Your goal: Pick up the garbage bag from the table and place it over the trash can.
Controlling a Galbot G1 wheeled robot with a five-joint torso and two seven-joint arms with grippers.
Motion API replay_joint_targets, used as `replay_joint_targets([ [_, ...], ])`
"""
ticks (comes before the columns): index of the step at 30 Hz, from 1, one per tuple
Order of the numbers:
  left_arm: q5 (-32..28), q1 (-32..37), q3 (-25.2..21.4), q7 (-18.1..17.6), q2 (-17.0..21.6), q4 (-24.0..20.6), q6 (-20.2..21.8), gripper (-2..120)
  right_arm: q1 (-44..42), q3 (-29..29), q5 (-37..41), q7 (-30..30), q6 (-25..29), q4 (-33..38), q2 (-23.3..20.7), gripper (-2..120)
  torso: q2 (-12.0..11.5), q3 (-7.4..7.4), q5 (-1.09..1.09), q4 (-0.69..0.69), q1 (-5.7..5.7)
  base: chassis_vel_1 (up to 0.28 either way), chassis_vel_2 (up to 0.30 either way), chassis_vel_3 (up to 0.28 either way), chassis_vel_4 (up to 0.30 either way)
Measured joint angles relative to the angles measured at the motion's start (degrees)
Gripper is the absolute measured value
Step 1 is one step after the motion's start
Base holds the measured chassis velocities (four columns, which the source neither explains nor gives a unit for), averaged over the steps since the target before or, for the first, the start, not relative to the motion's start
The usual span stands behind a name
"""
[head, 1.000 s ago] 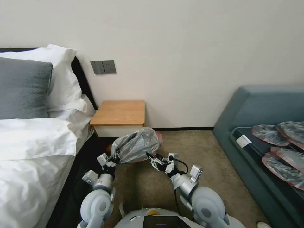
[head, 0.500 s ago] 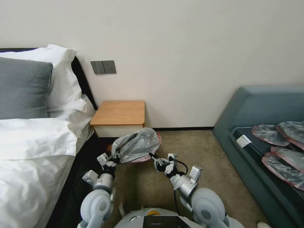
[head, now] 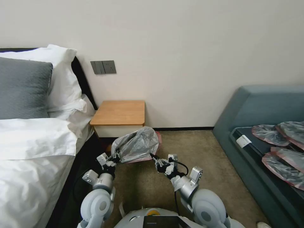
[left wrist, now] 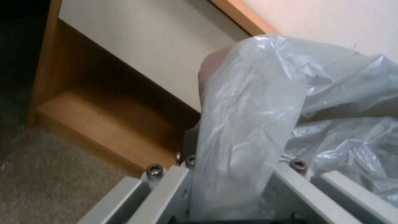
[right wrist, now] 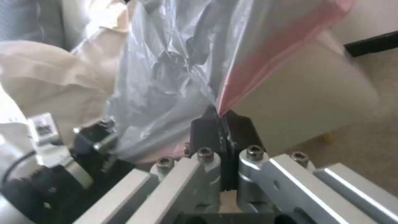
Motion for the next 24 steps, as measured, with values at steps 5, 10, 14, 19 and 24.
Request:
replay_joint_targets([
  [5, -0.24, -0.20, -0.05, -0.10, 0.00, -0.10, 0.02, 2, -0.30, 0.29, -2.31, -0.58, -0.07, -1.21, -0.50, 0, 0.00, 0.00, 0.00, 0.00, 0.00, 0.000, 0.000, 0.000, 0.000],
  [10, -0.90, -0.23, -0.04, -0.18, 0.00, -0.44, 0.12, 2, -0.24, 0.34, -4.53, -0.88, -0.04, -3.57, -0.55, 0, 0.00, 0.00, 0.00, 0.00, 0.00, 0.000, 0.000, 0.000, 0.000],
  [14, -1.04, -0.18, 0.00, -0.17, 0.06, -0.55, 0.17, 2, -0.57, 0.34, -6.22, -1.37, 0.43, -4.90, -0.54, 0, 0.00, 0.00, 0.00, 0.00, 0.00, 0.000, 0.000, 0.000, 0.000],
  [19, -1.10, -0.24, -0.62, -0.31, 0.14, -0.58, 0.17, 2, -4.83, 2.64, -18.04, -8.93, 2.39, -4.33, -1.90, 12, 0.00, 0.00, 0.01, 0.01, 0.00, 0.000, 0.000, 0.000, 0.000],
  [24, -1.75, -0.26, -1.63, -0.31, 0.44, -0.64, 0.19, 2, -10.59, 4.82, -26.38, -13.78, 6.13, -2.65, -4.96, 27, 0.00, 0.00, 0.00, -0.01, 0.00, 0.000, 0.000, 0.000, 0.000],
])
